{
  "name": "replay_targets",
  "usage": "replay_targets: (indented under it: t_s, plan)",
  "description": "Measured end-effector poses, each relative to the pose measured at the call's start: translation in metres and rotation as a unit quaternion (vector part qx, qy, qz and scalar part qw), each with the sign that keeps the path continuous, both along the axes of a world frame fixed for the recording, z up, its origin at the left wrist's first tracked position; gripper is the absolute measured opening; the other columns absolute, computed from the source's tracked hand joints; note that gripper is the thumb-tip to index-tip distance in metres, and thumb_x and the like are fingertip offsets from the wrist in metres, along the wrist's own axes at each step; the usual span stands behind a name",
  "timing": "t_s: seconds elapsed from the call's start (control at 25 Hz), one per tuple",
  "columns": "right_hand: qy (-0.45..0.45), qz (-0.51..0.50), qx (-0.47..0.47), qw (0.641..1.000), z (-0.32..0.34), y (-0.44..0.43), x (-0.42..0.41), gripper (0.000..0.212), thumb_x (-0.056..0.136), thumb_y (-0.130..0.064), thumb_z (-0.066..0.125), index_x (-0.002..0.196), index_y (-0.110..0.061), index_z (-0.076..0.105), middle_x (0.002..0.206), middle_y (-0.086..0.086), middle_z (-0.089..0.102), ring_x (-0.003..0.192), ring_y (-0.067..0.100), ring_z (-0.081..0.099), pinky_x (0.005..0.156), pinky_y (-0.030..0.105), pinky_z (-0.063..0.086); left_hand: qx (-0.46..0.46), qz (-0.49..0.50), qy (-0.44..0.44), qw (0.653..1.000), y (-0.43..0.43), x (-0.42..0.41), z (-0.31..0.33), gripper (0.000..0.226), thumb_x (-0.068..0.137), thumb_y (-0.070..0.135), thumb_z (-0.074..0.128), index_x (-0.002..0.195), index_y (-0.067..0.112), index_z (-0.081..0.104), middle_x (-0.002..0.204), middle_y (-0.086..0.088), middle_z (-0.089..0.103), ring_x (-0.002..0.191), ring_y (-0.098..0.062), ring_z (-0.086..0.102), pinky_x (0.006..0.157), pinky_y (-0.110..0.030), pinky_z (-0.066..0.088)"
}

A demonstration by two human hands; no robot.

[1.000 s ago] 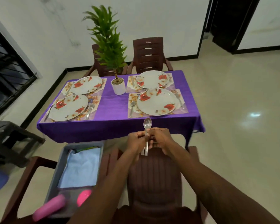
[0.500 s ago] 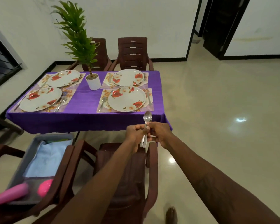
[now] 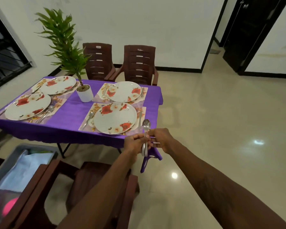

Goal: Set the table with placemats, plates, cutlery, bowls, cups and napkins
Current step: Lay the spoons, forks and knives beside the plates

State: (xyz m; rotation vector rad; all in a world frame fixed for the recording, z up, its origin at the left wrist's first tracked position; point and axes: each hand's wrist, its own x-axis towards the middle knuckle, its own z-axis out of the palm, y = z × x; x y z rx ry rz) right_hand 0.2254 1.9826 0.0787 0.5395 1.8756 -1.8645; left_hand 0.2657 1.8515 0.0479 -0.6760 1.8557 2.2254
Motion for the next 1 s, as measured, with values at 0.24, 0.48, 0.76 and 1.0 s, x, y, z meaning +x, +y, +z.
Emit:
replay_targets:
  t_s: [0.24,0.48,0.76,1.0]
  plan:
    - [0.012,0.070,-0.009,0.997,-0.010,0.029,-0.120,0.018,0.086,-0.003,0.069,0.102,0.000,0.076,0.083,0.006,0.074,0.071,0.017,0.071,0.055,0.027,0.057,-0.020,0.078,0.020,0.997,0.037,-0.103,-0.007,0.016,0.090,0.011,0.078,0.103,0.003,0.076,0.092,-0.017,0.078,0.082,-0.031,0.077,0.076,-0.044,0.065]
    - [0.001,0.146,-0.006,0.989,-0.042,0.058,-0.278,0.018,0.087,-0.007,0.069,0.102,0.001,0.076,0.082,0.007,0.075,0.068,0.016,0.073,0.053,0.027,0.056,0.001,0.185,-0.004,0.983,0.083,-0.241,-0.038,0.022,0.094,0.016,0.075,0.107,-0.001,0.075,0.095,-0.022,0.077,0.084,-0.037,0.076,0.078,-0.049,0.064]
    - [-0.003,0.243,0.032,0.970,-0.053,0.059,-0.451,0.014,0.085,-0.005,0.073,0.093,0.006,0.075,0.080,0.013,0.076,0.062,0.019,0.074,0.056,0.033,0.062,0.105,0.343,-0.041,0.933,0.122,-0.394,-0.047,0.014,0.096,0.008,0.066,0.102,-0.002,0.074,0.100,-0.021,0.077,0.086,-0.035,0.077,0.066,-0.038,0.062]
    - [0.010,0.335,0.045,0.941,-0.084,0.008,-0.571,0.009,0.086,0.000,0.065,0.086,-0.004,0.074,0.079,0.009,0.076,0.073,0.023,0.074,0.073,0.042,0.065,0.194,0.588,-0.172,0.766,0.099,-0.503,-0.103,0.024,0.075,0.002,0.078,0.092,0.007,0.061,0.070,-0.009,0.062,0.052,-0.019,0.054,0.045,-0.025,0.048]
